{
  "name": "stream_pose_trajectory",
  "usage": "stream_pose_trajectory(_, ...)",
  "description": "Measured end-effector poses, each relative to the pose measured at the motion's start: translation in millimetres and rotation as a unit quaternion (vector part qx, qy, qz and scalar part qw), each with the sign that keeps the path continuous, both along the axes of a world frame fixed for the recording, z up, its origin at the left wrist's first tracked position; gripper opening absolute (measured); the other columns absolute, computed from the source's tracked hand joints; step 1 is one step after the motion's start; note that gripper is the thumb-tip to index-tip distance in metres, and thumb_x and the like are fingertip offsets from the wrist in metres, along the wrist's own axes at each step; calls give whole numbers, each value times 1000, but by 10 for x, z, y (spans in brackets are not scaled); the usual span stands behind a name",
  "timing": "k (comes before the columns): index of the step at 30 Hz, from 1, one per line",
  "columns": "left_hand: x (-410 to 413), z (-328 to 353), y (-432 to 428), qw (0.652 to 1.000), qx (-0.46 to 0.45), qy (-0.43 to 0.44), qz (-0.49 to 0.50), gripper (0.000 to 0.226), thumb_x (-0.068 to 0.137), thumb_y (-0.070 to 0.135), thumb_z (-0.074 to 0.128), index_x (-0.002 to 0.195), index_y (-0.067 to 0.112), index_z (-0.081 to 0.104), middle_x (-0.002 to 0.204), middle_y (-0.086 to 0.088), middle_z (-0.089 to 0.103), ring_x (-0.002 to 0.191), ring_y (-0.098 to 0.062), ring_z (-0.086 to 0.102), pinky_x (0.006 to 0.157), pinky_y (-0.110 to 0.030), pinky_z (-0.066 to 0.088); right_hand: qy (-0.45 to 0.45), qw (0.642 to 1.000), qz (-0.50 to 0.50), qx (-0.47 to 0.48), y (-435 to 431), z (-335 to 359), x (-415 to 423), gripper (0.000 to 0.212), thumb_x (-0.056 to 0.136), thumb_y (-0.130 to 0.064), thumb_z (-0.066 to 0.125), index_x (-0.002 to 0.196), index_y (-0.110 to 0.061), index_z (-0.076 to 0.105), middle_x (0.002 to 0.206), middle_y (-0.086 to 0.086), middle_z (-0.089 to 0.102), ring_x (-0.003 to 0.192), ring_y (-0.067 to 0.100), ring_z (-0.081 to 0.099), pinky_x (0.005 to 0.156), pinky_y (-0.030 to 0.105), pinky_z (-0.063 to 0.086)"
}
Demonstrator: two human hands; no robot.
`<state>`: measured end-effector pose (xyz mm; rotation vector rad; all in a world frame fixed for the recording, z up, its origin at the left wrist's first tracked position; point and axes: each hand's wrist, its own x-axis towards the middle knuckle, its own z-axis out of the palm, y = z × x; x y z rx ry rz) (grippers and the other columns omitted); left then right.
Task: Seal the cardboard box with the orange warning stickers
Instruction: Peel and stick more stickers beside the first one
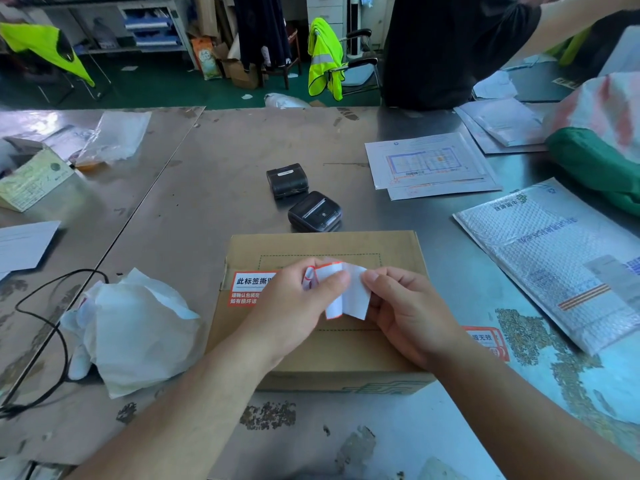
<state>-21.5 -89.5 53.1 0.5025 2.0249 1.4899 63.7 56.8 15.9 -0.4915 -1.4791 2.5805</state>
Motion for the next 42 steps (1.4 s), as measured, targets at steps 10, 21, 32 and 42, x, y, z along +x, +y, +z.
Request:
stream_pose_trajectory(10, -102, -38, -102, 983, 101, -43, 146, 11, 103, 18, 45, 96, 17, 53, 99, -5, 63, 83, -16, 65, 70, -32, 57, 0, 999, -19, -51, 21, 44, -8, 16, 88, -16, 65, 75, -7, 60, 87, 15, 72, 80, 25, 68, 74, 35, 54)
stream_pose_trajectory(21, -368, -54, -276, 946, 144, -75, 282, 20, 101, 13, 46, 115, 19, 59, 92, -4, 60, 60, -6, 57, 53, -22, 43, -10, 994, -48, -101, 23, 141, 3, 33, 99, -9, 46, 70, -9, 62, 78, 8, 74, 72, 17, 72, 64, 30, 58)
stream_pose_trajectory(32, -272, -2, -350, 956, 209, -61, 197, 26, 103, 8, 41, 102, 17, 66, 79, 3, 60, 71, -9, 57, 80, -31, 48, -20, 992, -64, -106, 29, 103, -23, 14, 97, -10, 48, 88, -5, 57, 89, 14, 70, 78, 23, 69, 65, 32, 57)
stream_pose_trajectory(42, -160, 31, -295, 988, 62, 92, 110, 23, 83, 50, 67, 99, 34, 62, 60, 17, 52, 56, -2, 51, 60, -12, 44, -14, 993, -62, -100, 14, 71, -49, 20, 97, -4, 47, 82, -11, 58, 90, 14, 63, 93, 33, 59, 68, 34, 57)
